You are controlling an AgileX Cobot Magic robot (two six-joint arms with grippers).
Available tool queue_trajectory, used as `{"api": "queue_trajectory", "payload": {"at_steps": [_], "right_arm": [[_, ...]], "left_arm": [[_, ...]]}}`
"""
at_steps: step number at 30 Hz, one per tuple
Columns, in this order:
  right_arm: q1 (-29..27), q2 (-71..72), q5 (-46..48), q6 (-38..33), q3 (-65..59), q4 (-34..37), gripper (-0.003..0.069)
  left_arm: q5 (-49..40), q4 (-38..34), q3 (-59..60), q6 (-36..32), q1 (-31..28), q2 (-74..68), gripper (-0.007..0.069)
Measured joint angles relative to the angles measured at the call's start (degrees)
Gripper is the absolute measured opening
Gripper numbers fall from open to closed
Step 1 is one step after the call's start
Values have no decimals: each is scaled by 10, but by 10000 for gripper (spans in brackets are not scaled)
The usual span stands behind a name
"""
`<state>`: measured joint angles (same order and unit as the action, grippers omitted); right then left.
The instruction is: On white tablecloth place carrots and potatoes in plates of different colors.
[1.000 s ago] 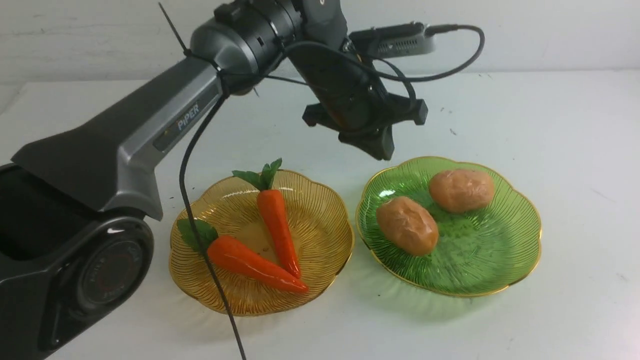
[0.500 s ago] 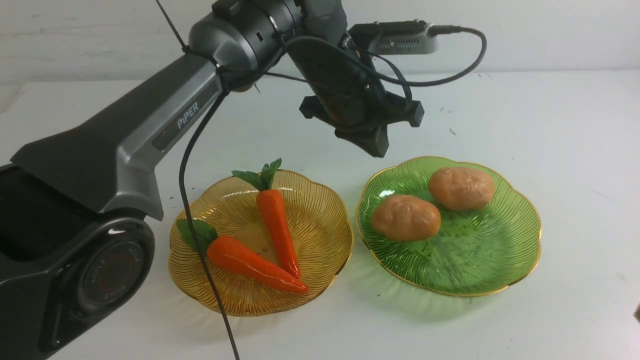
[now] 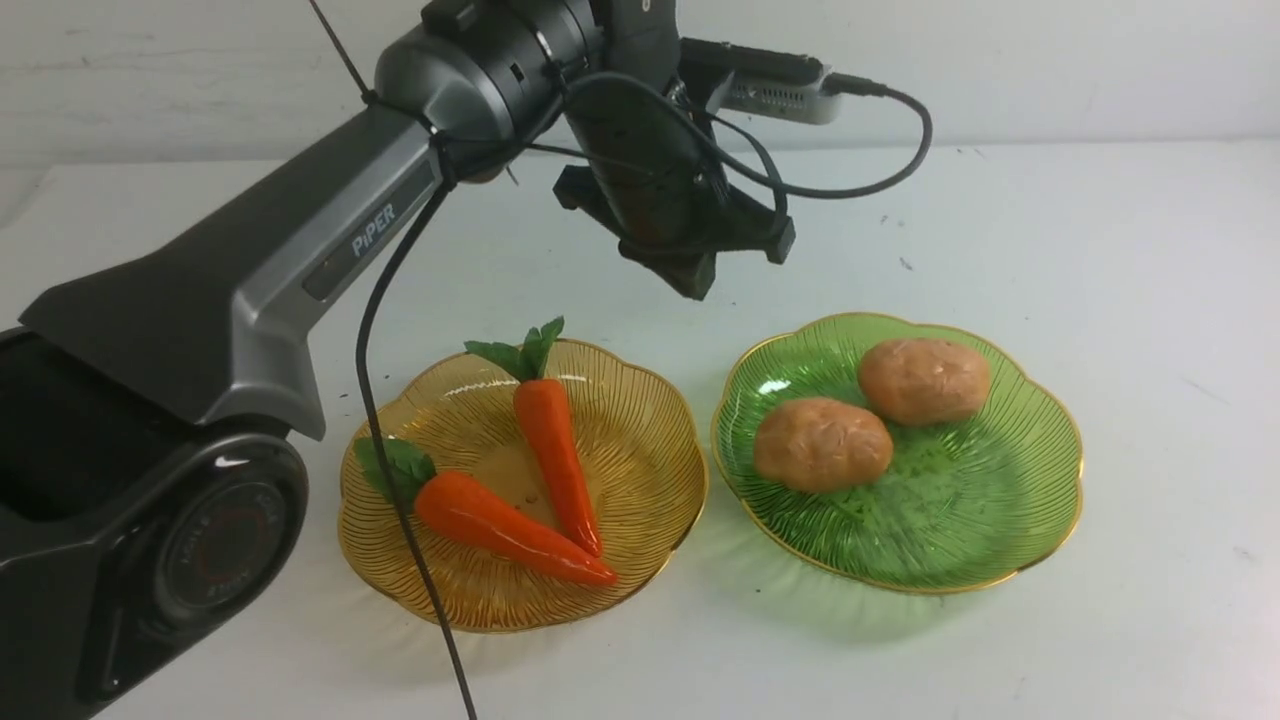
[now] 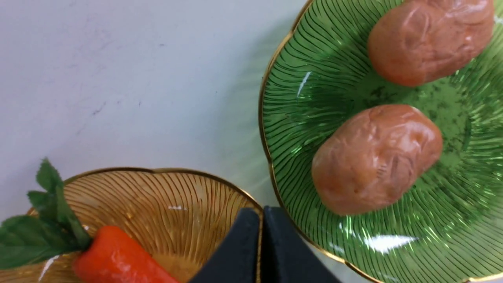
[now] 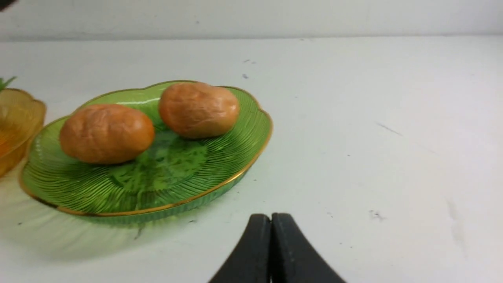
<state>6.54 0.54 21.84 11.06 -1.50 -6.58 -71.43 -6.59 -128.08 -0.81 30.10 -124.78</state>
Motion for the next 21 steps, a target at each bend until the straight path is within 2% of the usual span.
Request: {"api": "queue_trajectory", "payload": {"at_steps": [5, 8, 11, 14, 18, 21], "right_arm": [[-36, 0, 0, 0, -1, 6, -15], [-37, 0, 0, 0, -1, 6, -15], [-37, 0, 1, 0, -1, 6, -15], [-38, 0, 1, 0, -1, 6, -15], [-38, 0, 1, 0, -1, 6, -15], [-38, 0, 1, 0, -1, 6, -15]], "left_arm": [[0, 7, 101, -29, 0, 126, -3], [0, 56, 231, -44, 0, 264, -3], [0, 111, 388, -23, 0, 406, -3], [15, 119, 539, -1, 0, 536, -3], [193, 84, 751, 45, 0, 718, -3], [329, 72, 856, 75, 0, 813, -3]]}}
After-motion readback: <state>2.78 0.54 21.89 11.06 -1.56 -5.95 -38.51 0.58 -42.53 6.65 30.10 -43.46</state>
